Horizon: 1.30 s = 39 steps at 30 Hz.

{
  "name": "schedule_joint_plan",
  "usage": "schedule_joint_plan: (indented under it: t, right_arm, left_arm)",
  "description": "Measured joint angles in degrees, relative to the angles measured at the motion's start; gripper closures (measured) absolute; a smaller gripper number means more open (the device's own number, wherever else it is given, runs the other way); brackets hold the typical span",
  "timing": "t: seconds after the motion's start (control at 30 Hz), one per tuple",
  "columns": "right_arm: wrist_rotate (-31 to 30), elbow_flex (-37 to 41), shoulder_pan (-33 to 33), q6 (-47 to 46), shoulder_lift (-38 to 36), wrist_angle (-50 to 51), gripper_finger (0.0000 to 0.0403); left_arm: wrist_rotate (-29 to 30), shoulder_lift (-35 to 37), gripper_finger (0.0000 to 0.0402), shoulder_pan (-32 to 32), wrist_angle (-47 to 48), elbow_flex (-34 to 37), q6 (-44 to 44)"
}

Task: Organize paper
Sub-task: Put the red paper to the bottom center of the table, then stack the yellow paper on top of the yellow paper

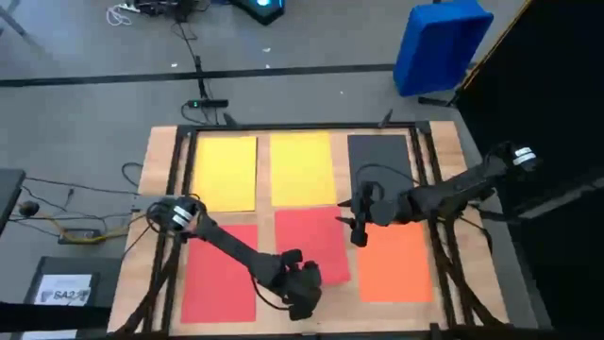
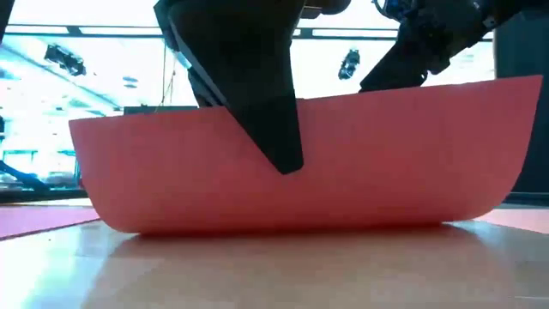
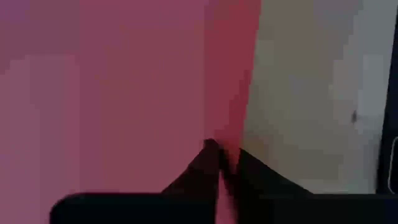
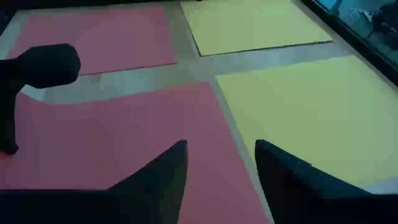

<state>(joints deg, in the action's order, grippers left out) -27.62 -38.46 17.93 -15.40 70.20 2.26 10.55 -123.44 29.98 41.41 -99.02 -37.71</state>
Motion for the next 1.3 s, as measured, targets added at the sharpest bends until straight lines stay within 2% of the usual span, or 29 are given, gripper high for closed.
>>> schedule_joint_plan:
  t: [0.33, 0.63, 0.97, 1.3]
  right_arm:
    - [0.0, 0.0, 0.0, 0.0, 0.0, 0.0, 0.0241]
    - [0.0, 0.0, 0.0, 0.0, 0.0, 0.0, 0.0241]
    - [0.0, 0.0, 0.0, 0.0, 0.0, 0.0, 0.0241]
    - [0.0, 0.0, 0.0, 0.1, 0.0, 0.0, 0.0241]
  left_arm:
    - [-1.7, 0.0, 0.0330, 0.0, 0.0, 0.0, 0.1]
    - [-7.1, 0.0, 0.0297, 0.0, -3.5, 0.0, 0.0]
    - [-8.0, 0.0, 0.0252, 0.0, -3.4, 0.0, 0.0]
    - [-12.6, 0.0, 0.0200, 0.0, -3.3, -0.1, 0.0]
